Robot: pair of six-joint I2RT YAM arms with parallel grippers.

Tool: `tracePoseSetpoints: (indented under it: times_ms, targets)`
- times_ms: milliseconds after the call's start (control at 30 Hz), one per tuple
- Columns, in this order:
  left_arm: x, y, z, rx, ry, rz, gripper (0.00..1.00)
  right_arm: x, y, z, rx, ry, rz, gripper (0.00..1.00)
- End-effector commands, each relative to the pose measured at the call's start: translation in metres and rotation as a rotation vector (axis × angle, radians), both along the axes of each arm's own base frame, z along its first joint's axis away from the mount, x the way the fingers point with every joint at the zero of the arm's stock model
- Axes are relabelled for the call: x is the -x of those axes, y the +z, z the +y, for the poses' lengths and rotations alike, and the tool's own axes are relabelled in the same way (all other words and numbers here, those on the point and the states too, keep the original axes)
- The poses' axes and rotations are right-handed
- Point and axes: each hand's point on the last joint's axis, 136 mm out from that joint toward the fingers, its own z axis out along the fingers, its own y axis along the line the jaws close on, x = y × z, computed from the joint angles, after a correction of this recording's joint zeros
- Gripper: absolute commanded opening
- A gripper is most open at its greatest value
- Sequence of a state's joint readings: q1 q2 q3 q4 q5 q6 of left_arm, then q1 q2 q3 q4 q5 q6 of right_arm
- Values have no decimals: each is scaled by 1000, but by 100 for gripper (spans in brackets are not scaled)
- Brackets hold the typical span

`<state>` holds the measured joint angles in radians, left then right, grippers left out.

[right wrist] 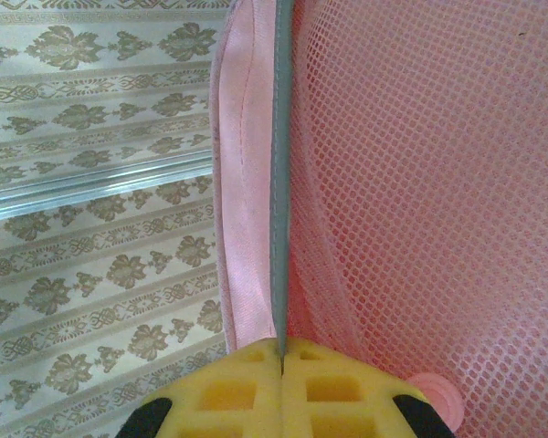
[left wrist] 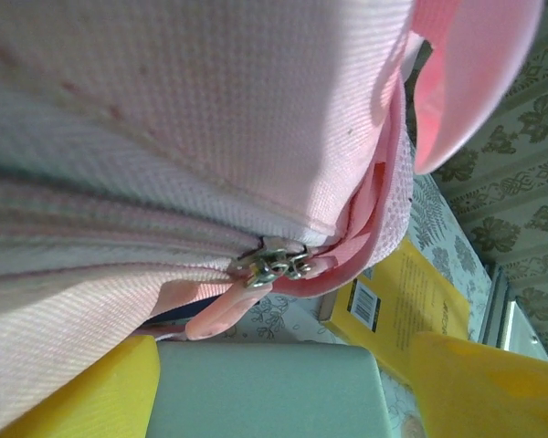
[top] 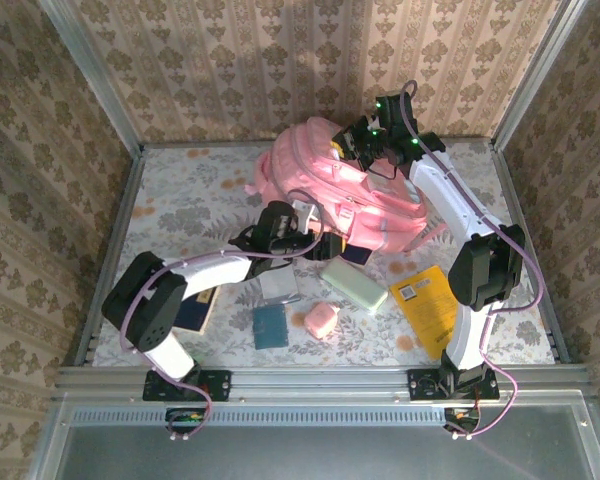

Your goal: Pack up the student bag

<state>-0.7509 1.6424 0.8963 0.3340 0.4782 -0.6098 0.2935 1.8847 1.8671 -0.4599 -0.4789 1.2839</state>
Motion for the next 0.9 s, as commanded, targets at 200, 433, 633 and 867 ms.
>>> tracePoseSetpoints:
  times_ms: [200,433,633,867]
  targets:
    - [-15,14,-18,43,25,-76,76,3,51,15,-88,42,-110,0]
    - [-19,15,-24,91,27,-73,74,4,51,18,-97,47,-108,0]
    - [-10,26,-27,174,-18,-65,67,0,45,18,-84,43,-101,0]
    - [-8,24,-24,171,-21,-67,65,-1,40,17,-71,41,-97,0]
